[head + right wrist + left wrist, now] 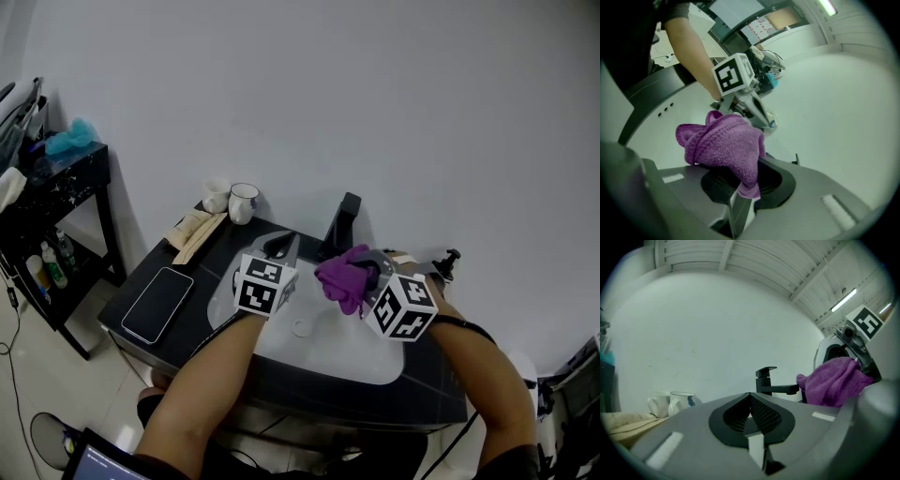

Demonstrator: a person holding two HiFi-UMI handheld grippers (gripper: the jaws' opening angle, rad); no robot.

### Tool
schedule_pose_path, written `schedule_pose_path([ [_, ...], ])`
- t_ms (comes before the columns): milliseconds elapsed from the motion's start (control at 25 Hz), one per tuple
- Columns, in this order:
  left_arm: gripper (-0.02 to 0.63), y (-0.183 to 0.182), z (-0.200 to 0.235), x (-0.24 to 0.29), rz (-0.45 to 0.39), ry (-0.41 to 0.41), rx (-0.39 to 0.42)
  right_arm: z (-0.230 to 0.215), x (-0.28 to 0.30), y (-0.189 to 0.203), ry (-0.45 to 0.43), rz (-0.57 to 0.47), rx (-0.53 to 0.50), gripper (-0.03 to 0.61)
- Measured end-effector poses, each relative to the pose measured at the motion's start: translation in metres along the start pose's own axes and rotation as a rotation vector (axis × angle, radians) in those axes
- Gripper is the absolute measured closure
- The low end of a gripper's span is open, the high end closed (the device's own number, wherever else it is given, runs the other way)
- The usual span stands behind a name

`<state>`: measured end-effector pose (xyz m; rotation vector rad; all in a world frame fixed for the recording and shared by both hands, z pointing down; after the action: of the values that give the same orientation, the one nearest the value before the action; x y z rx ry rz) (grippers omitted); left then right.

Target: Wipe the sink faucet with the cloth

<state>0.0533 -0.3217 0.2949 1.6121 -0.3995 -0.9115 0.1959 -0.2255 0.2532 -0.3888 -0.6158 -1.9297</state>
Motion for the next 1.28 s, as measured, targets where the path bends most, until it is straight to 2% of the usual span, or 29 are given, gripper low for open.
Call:
schedule_pose_path([
  [120, 0.595, 0.001, 0.002, 0.000, 0.003, -0.007, 0.007, 0.017, 0.004, 0.008, -0.020, 0.009, 0.015, 0.512],
  [240, 0.595, 0.001, 0.002, 0.001, -0.001, -0.008, 0.004, 0.023, 0.014, 0.025, 0.015, 0.018, 0.062, 0.512],
  [480, 0.595, 0.001, -0.003, 0.003, -0.002, 0.019, 0.001, 0.009, 0.052, 0.063, 0.292, 0.032, 0.151, 0.511],
  [640, 0.595, 0.000, -0.005, 0.006, -0.007, 0.039, 0.015, -0.003, 0.078, 0.081, 0.399, 0.055, 0.227, 0.511],
  [760, 0.595, 0.001, -0.009, 0.008, -0.009, 0.060, 0.030, -0.012, 0.087, 0.086, 0.451, 0.066, 0.244, 0.511],
  [1120, 0.595, 0.002, -0.017, 0.014, -0.007, 0.102, 0.057, -0.024, 0.102, 0.088, 0.465, 0.075, 0.265, 0.511],
  [1280, 0.596, 0.003, -0.013, 0.012, -0.006, 0.088, 0.052, -0.016, 0.111, 0.088, 0.405, 0.096, 0.272, 0.511],
])
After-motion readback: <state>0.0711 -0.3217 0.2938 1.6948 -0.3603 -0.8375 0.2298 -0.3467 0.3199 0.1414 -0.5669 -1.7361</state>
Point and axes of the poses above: the fingertips, and each gripper's own axes: x forward along the fingers, z to its left, y out of its underside, the point moved 8 cm from there along -x, backward along the fingers, and after that the axes turned 13 degrees about -z, right-handed, at the moved point
